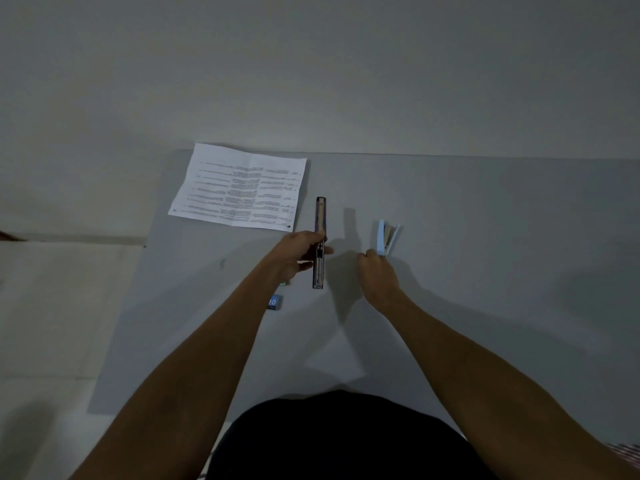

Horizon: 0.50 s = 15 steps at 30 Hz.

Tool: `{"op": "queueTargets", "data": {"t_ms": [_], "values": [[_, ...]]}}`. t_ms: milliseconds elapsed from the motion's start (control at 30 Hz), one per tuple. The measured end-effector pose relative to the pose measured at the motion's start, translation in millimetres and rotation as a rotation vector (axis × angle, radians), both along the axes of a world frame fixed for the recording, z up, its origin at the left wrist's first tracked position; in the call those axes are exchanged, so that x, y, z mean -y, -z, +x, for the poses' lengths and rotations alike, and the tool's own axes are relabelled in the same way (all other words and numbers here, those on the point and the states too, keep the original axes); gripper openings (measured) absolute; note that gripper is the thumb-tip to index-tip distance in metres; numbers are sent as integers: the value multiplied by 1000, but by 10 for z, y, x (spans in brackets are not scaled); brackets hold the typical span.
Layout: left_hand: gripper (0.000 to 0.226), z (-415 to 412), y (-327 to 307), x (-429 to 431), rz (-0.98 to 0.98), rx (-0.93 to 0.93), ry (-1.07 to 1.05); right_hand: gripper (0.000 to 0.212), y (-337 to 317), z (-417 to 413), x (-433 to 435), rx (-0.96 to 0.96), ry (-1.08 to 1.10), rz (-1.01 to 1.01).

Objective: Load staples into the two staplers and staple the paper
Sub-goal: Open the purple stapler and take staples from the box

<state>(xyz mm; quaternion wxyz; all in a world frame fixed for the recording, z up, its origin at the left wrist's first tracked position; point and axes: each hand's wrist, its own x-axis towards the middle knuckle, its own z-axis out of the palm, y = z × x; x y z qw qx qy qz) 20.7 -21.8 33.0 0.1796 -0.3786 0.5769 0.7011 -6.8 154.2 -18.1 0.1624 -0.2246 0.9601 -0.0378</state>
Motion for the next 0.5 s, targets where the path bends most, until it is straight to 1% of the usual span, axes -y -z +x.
{"op": "queueTargets", "data": {"t_ms": [167,367,500], "values": [[4,74,-2,-92,34,-29,-131,28,27,204,-314,-15,24,17],[8,237,57,-184,129,-88,-260,19,46,245,-816,-15,227,-27],[11,353,77,-269,152,-62,-366,17,55,213,-1030,-8,299,-37]]}}
